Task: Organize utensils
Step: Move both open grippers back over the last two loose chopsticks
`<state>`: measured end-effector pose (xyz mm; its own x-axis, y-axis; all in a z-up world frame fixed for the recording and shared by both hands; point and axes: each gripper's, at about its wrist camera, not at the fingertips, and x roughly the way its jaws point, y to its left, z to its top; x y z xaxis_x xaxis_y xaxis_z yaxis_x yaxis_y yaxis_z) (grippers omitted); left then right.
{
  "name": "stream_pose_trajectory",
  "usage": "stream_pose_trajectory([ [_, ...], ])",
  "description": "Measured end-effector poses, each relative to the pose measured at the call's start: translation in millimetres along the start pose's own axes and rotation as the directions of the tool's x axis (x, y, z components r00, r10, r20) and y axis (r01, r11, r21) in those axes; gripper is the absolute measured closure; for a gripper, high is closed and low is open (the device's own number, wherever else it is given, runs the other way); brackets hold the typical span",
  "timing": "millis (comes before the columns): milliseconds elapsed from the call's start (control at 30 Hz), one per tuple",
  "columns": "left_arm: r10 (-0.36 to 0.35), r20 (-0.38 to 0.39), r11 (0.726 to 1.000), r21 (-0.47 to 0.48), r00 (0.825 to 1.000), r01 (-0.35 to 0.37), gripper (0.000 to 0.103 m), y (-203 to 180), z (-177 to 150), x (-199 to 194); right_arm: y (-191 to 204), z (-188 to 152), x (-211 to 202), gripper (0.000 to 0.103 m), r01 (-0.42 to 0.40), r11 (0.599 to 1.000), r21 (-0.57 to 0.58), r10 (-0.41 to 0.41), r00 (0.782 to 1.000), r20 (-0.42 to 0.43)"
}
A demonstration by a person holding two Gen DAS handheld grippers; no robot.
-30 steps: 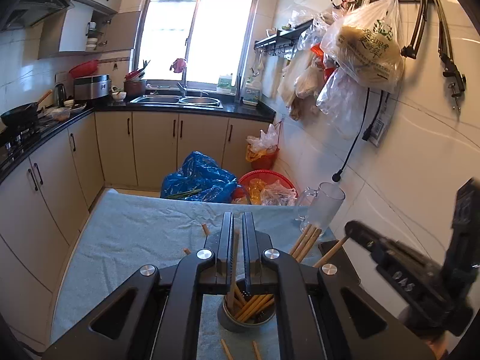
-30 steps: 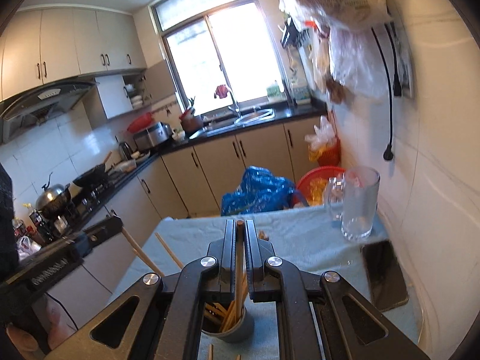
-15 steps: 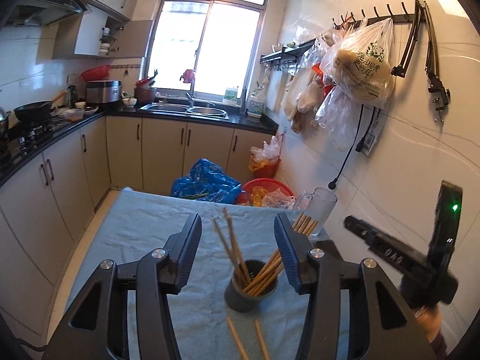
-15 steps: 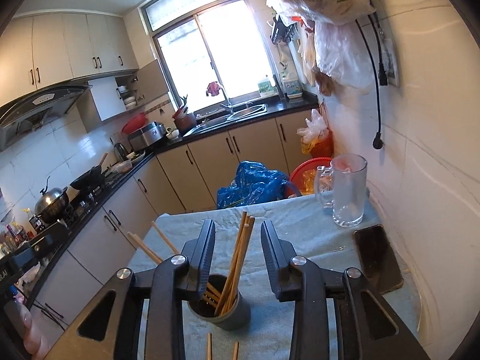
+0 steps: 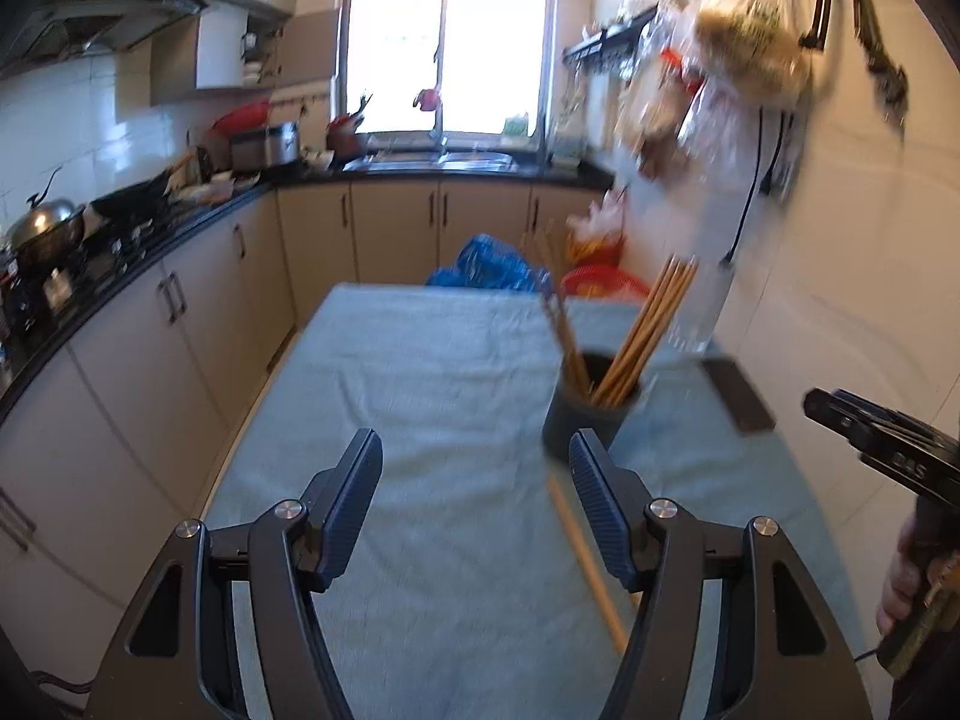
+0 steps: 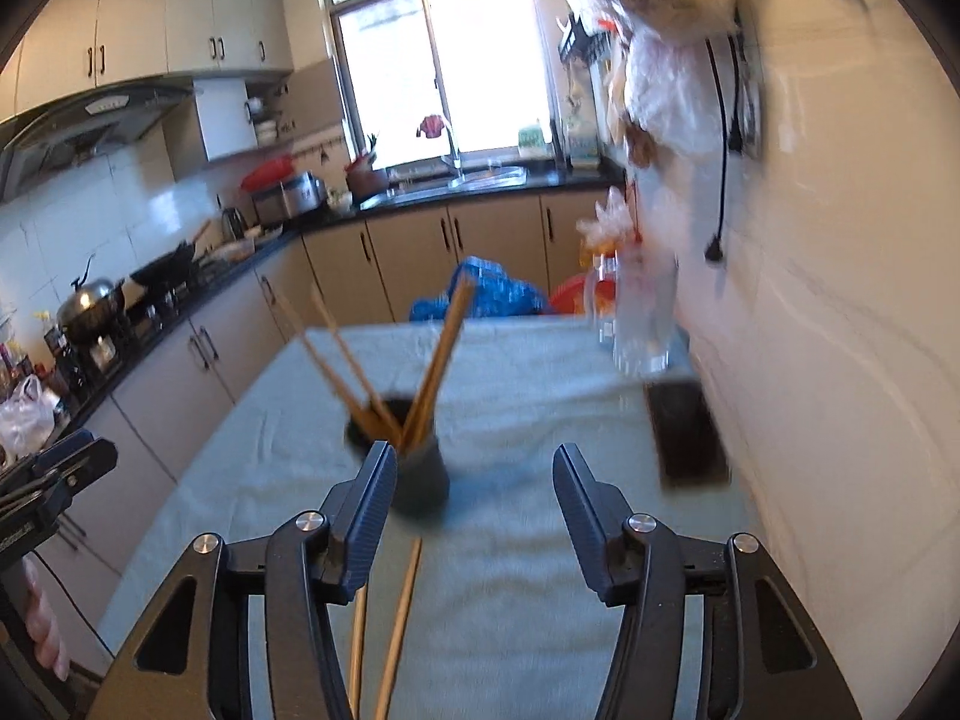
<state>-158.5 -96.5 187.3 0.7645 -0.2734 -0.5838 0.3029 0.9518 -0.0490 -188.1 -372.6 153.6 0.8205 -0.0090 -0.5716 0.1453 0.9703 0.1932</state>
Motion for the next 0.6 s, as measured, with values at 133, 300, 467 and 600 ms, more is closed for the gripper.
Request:
stream_pose_trajectory([
  [133, 0.066, -0.058, 0.998, -0.014, 0.996, -0.067, 0.039, 7.0, -32.9, 7.2, 0.2, -45.3, 5.0, 0.044, -0.024, 0.999, 0.046, 0.026, 0.998, -0.06],
  [300, 0.073, -0.135, 0.997, 0.008, 0.988, -0.072, 0.039, 8.6, -49.9, 18.1, 7.3, -90.1, 27.5, 0.044, -0.041, 0.998, 0.056, 0.05, 0.985, -0.166],
  [467, 0.076, -0.161, 0.997, 0.027, 0.984, -0.073, 0.039, 7.1, -55.9, 26.0, 18.9, -117.9, 49.2, 0.044, -0.018, 1.0, 0.025, 0.023, 0.969, -0.247],
  [600, 0.057, -0.201, 0.998, 0.004, 0.978, -0.057, 0.039, 10.8, -57.8, 38.0, 22.8, -132.0, 67.3, 0.044, -0.024, 1.0, 0.02, 0.028, 0.953, -0.301],
])
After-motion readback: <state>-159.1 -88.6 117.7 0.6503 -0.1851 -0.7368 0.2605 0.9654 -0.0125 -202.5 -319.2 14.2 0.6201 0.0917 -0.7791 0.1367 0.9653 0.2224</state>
